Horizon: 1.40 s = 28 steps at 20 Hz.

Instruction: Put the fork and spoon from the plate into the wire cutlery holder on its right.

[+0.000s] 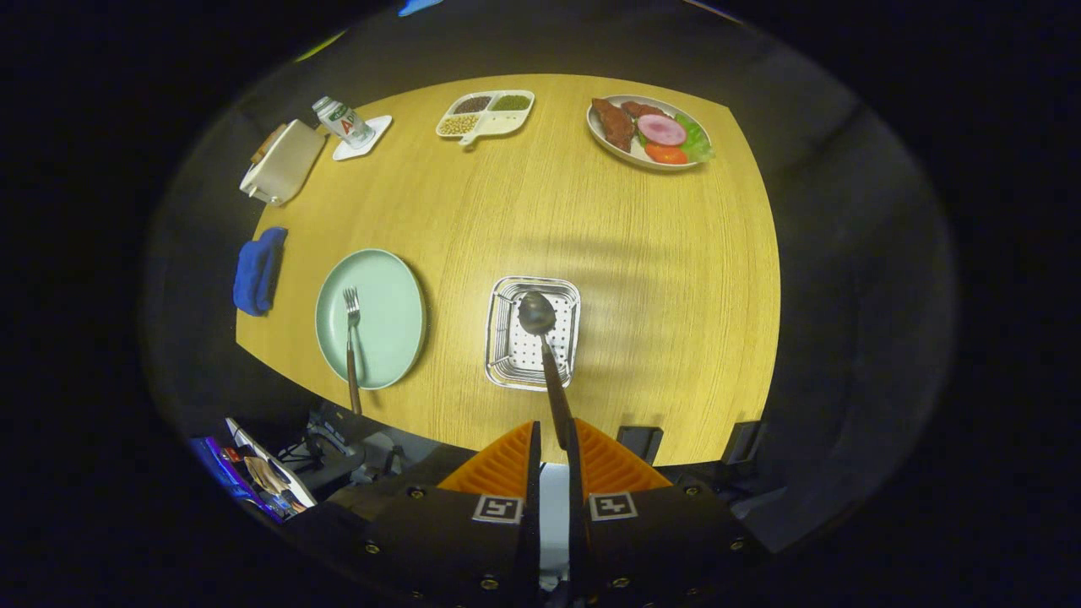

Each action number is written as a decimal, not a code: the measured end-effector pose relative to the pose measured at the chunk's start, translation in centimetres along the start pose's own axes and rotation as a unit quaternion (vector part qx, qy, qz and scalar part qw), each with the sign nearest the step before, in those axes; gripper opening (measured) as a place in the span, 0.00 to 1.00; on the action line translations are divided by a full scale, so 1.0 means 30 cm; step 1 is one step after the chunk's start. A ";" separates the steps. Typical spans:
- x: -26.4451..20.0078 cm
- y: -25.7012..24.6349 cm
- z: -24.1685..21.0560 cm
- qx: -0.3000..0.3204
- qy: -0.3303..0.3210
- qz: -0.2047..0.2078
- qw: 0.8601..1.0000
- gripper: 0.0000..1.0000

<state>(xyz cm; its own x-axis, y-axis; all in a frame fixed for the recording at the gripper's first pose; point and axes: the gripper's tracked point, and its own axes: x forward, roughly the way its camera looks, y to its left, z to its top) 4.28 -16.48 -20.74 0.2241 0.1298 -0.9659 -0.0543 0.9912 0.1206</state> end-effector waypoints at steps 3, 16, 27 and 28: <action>-0.039 0.065 -0.015 0.011 -0.025 0.014 1.000 0.14; 0.089 0.524 -0.164 -0.085 0.001 0.072 0.994 0.27; 0.242 0.772 -0.184 -0.146 0.040 0.094 0.984 0.27; 0.255 0.779 -0.181 -0.151 0.042 0.091 0.983 0.27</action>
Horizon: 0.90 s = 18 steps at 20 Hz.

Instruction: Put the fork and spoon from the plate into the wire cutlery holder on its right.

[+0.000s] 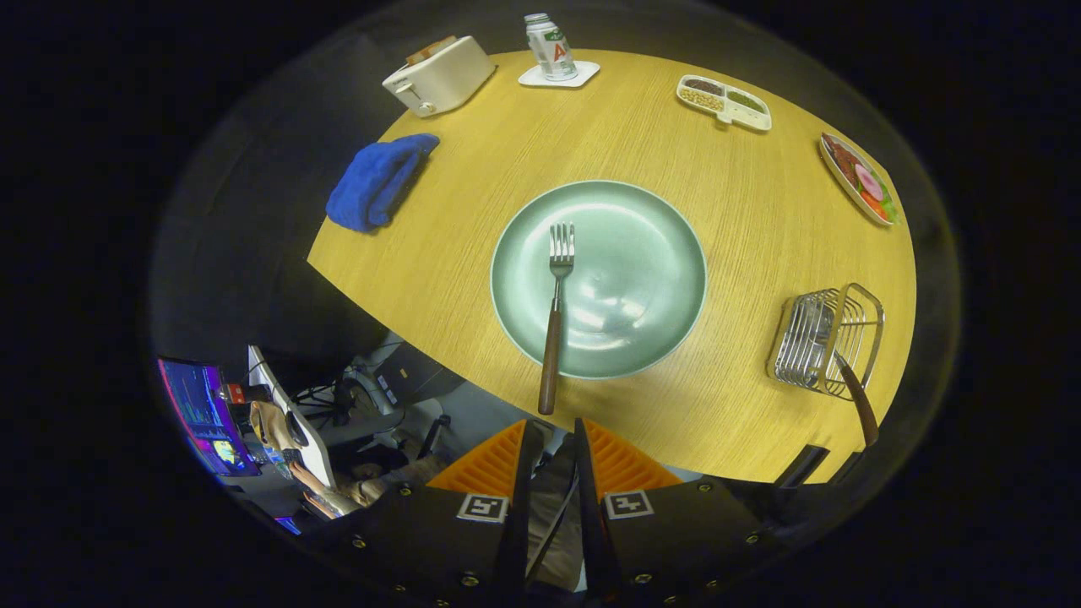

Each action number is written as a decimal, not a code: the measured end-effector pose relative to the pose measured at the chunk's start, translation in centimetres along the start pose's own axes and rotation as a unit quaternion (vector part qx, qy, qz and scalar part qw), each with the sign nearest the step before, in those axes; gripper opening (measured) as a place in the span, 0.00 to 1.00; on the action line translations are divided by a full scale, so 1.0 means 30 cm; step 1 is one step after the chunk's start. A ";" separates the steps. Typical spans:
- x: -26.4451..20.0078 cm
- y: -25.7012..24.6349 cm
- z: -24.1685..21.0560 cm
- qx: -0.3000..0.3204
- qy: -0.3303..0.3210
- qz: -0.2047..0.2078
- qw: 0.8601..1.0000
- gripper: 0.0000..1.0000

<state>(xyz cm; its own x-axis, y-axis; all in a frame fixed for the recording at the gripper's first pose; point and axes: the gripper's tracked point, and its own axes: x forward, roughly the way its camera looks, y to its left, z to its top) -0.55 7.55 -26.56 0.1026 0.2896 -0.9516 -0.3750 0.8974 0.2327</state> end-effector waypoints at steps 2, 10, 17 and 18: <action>0.027 0.006 0.005 -0.004 0.005 -0.003 1.000 0.27; 0.171 0.003 0.012 0.013 0.021 -0.007 1.000 0.27; 0.270 0.016 0.006 0.014 0.032 -0.010 0.999 0.27; 0.277 0.018 0.008 0.015 0.032 -0.009 0.999 0.27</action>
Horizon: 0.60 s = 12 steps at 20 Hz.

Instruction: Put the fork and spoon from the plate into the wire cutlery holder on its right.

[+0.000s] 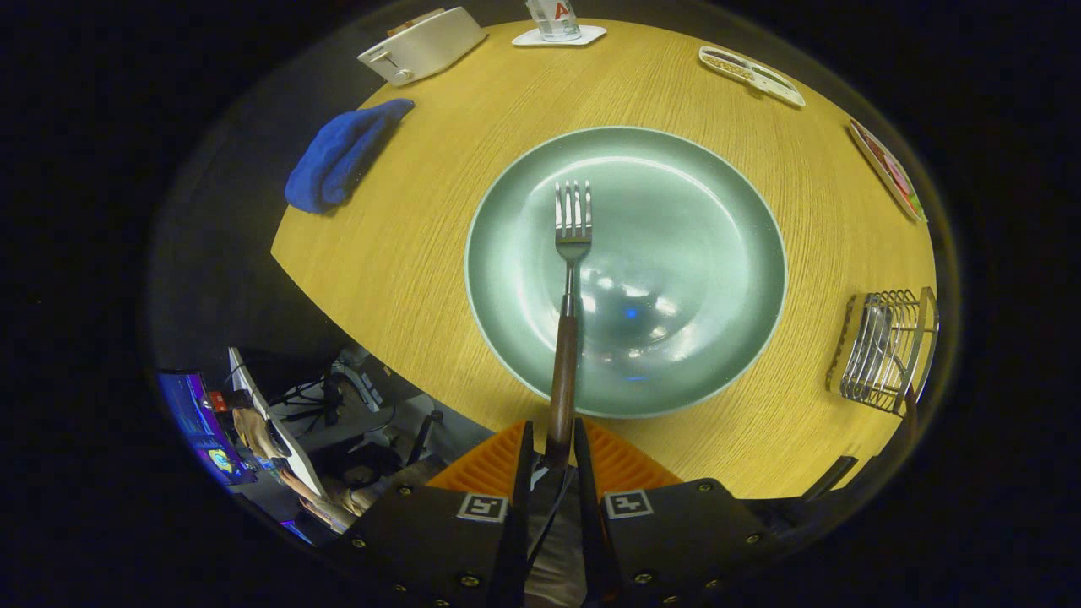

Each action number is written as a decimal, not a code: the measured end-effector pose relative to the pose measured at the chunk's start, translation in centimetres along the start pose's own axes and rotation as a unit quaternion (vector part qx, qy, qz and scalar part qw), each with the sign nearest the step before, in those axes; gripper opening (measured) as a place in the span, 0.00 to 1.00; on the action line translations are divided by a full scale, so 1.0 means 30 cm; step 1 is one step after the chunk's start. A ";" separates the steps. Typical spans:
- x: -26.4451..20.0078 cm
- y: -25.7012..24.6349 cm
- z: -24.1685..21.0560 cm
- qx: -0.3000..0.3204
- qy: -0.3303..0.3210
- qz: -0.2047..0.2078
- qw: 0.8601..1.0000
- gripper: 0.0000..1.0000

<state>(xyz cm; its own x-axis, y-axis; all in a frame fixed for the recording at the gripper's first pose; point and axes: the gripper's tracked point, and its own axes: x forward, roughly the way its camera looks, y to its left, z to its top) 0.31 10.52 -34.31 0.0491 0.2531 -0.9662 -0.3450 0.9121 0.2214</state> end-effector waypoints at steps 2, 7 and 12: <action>0.000 0.019 0.012 0.005 -0.001 0.012 1.000 0.27; -0.005 0.019 0.008 -0.011 0.002 0.004 1.000 0.27; -0.003 0.030 0.011 -0.010 0.000 0.008 1.000 0.27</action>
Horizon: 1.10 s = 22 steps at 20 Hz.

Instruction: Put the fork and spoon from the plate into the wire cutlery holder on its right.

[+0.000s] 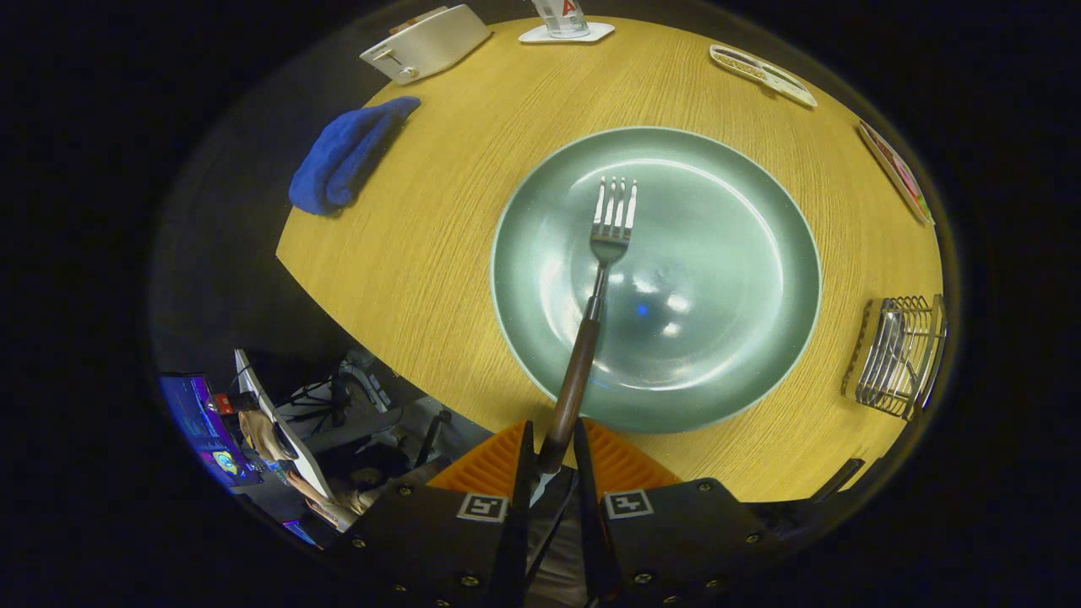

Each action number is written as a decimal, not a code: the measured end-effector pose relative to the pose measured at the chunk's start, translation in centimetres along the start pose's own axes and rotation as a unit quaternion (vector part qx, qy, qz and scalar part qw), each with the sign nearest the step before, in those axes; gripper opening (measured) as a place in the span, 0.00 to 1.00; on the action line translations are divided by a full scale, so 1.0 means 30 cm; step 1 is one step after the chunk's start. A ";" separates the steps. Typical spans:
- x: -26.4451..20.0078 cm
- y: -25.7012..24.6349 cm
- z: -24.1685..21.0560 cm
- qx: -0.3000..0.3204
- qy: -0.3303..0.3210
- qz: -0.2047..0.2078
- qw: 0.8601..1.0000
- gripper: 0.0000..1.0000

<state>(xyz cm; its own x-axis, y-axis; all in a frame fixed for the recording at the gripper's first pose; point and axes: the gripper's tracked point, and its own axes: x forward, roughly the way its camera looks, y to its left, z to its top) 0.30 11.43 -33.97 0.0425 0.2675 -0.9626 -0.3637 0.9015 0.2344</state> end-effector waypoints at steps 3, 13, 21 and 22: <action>-0.005 0.015 -0.002 0.005 -0.001 0.005 1.000 0.30; -0.020 -0.032 -0.009 0.008 -0.011 0.000 1.000 0.04; -0.280 -0.190 -0.076 -0.058 -0.005 -0.034 0.998 0.04; -0.310 -0.229 -0.096 -0.060 0.000 -0.043 0.997 0.04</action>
<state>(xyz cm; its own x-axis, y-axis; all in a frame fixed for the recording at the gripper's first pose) -0.28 1.78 -27.01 0.0787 0.1911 -0.9784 -0.4676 0.8739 0.1331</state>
